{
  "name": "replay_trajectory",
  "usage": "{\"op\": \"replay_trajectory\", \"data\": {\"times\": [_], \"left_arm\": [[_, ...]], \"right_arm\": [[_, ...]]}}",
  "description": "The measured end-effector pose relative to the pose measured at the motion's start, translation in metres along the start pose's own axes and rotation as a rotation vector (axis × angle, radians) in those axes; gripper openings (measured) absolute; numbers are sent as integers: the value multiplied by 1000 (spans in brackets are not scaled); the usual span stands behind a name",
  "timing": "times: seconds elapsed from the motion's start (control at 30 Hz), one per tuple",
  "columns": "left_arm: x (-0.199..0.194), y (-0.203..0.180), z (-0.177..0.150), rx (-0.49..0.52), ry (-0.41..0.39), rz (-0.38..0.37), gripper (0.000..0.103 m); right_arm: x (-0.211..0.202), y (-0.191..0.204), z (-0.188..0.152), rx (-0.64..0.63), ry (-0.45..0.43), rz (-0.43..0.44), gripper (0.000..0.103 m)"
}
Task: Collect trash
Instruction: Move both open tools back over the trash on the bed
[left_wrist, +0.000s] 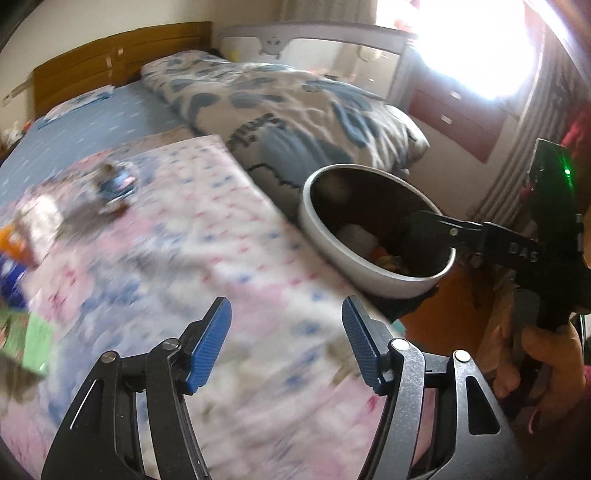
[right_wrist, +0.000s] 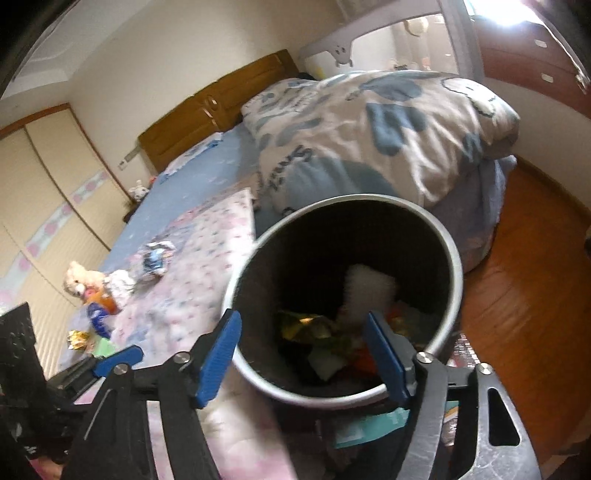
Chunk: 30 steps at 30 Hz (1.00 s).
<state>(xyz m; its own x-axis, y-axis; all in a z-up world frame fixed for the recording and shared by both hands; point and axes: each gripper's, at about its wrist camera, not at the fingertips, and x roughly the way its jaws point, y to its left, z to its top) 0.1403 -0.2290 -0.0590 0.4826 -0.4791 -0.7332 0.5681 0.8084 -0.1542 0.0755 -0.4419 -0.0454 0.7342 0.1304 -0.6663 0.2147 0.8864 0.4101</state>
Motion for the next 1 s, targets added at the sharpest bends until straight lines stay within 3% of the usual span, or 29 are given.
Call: {"op": "replay_trajectory", "data": {"times": [1.0], "left_arm": [[-104,188,-103,-381,-73,297,64]], "right_arm": [[55,168,-69,-250,163,290,77]]}}
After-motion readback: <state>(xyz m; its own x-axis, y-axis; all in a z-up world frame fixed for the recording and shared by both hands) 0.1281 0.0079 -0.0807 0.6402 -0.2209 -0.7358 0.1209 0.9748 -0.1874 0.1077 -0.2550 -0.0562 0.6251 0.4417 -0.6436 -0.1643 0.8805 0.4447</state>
